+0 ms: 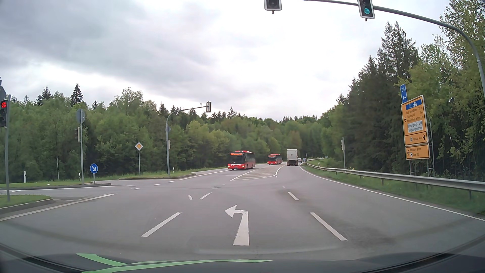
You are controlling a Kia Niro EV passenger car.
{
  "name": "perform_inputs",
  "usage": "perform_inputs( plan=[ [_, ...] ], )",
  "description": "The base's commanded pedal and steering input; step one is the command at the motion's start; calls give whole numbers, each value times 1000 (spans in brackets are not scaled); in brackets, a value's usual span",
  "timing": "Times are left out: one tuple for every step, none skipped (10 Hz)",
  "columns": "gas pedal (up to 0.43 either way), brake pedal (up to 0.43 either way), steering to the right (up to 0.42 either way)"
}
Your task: Follow the waypoints while adhering to traffic rules and regulations
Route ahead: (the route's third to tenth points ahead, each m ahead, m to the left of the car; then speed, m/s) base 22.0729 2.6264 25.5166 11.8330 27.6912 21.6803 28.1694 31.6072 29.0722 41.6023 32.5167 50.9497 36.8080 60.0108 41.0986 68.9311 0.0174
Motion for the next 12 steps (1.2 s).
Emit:
perform_inputs(
  plan=[
    [0, 232, 4],
    [0, 232, 4],
    [0, 232, 4],
    [0, 232, 4],
    [0, 232, 4],
    [0, 220, 4],
    [0, 195, 4],
    [0, 122, 4],
    [0, 24, 4],
    [0, 0, 4],
    [0, 0, 4],
    [0, 0, 4]
  ],
)
